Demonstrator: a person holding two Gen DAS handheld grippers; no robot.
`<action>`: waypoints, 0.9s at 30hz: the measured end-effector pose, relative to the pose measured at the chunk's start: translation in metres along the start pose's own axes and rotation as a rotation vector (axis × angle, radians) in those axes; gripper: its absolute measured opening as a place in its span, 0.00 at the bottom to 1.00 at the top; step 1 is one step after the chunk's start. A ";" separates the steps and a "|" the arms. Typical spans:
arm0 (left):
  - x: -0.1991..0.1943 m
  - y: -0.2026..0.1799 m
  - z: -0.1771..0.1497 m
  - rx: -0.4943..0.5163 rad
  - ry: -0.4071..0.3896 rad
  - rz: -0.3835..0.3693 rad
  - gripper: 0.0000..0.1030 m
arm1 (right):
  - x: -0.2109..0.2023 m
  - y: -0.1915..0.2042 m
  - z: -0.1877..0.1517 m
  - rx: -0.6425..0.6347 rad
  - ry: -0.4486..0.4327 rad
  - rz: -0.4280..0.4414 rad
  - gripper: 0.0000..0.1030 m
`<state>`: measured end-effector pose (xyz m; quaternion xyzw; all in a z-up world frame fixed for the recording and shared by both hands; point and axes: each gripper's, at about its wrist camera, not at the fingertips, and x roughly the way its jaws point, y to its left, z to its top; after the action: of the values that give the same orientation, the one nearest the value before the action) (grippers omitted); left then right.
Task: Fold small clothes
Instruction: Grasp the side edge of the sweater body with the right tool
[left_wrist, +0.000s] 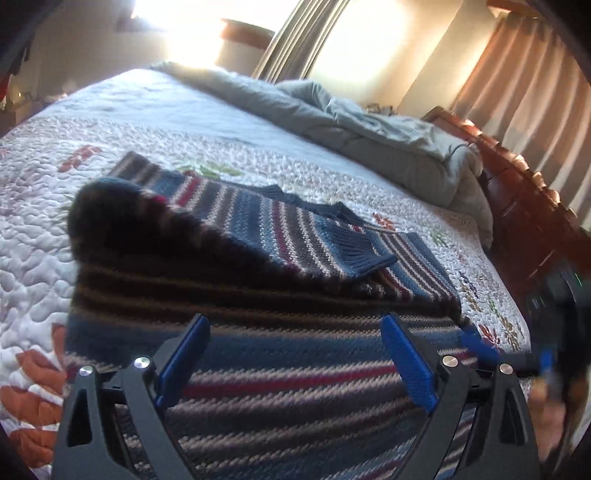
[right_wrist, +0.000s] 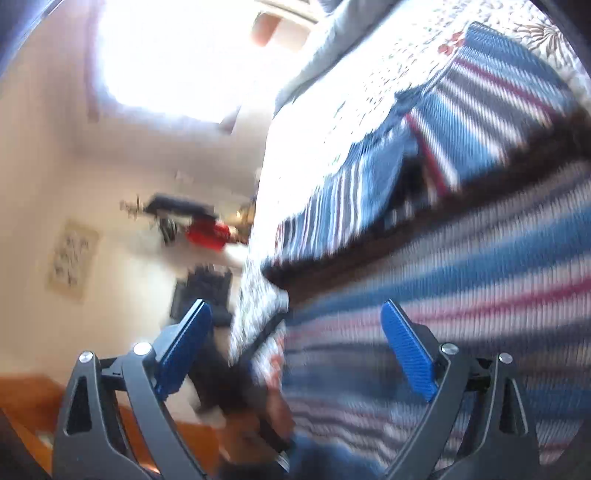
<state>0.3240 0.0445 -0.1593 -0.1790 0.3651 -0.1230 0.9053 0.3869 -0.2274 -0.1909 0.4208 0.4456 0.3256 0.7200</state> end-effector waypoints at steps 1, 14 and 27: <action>-0.005 0.002 -0.004 0.002 -0.030 -0.010 0.92 | 0.004 -0.002 0.015 0.028 -0.016 -0.012 0.71; 0.007 0.016 -0.005 -0.082 0.019 -0.097 0.93 | 0.074 -0.056 0.085 0.196 -0.086 -0.277 0.56; 0.012 0.013 -0.020 -0.097 0.067 -0.094 0.93 | 0.075 0.027 0.120 -0.258 -0.083 -0.501 0.07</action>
<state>0.3191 0.0478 -0.1857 -0.2354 0.3921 -0.1536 0.8760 0.5238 -0.1901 -0.1647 0.2152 0.4606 0.1739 0.8434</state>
